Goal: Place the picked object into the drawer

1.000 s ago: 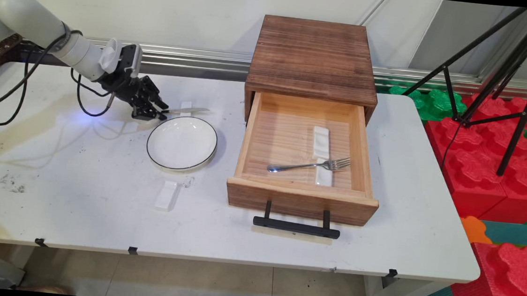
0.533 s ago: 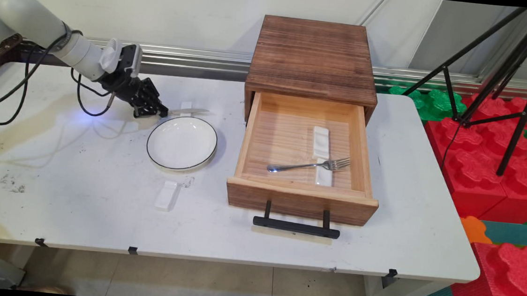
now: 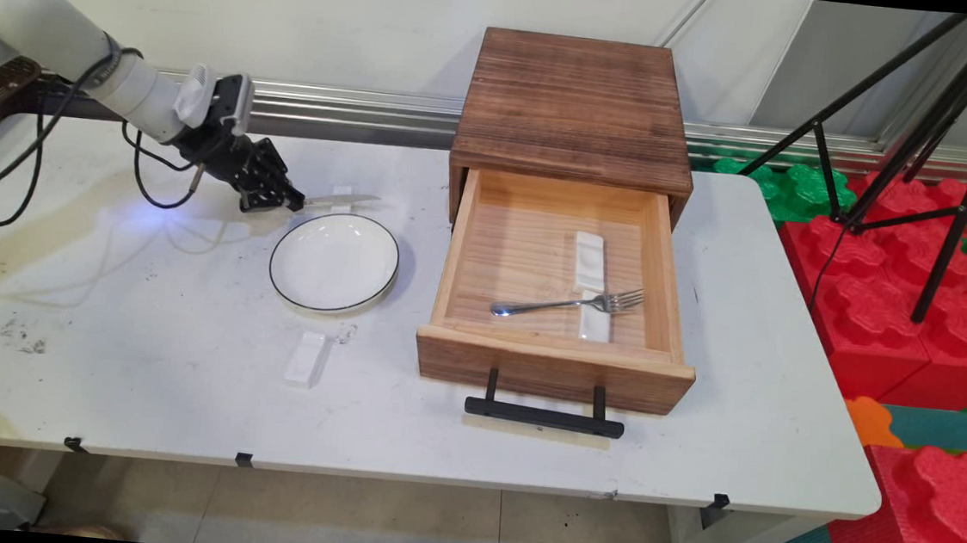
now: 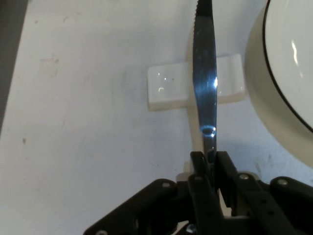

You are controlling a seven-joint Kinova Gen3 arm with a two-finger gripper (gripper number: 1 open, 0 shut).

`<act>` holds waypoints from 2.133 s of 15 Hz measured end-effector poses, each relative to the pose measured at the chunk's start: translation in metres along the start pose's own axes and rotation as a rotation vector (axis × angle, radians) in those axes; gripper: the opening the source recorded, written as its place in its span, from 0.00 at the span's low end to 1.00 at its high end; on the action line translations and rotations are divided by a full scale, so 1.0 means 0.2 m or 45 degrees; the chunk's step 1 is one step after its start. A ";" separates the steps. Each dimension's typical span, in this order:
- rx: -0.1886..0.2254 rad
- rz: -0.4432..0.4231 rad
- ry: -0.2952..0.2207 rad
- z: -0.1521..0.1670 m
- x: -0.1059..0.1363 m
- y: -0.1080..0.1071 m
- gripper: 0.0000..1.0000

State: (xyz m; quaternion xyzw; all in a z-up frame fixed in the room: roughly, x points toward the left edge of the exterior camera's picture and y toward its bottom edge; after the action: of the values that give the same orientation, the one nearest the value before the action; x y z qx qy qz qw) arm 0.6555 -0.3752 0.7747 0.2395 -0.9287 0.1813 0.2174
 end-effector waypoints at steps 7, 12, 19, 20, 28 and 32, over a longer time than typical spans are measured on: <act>-0.004 -0.019 0.058 -0.18 0.06 0.03 0.00; -0.005 -0.052 0.144 -0.33 0.16 0.04 0.00; -0.016 -0.069 0.297 -0.51 0.40 0.08 0.00; -0.021 -0.068 0.320 -0.53 0.45 0.09 0.00; -0.074 -0.048 0.449 -0.55 0.88 0.21 0.00; -0.091 -0.042 0.485 -0.50 1.11 0.26 0.00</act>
State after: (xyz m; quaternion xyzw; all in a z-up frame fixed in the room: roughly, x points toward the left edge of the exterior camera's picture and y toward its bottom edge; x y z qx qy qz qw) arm 0.4843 -0.3690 0.9560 0.2082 -0.8726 0.1867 0.4005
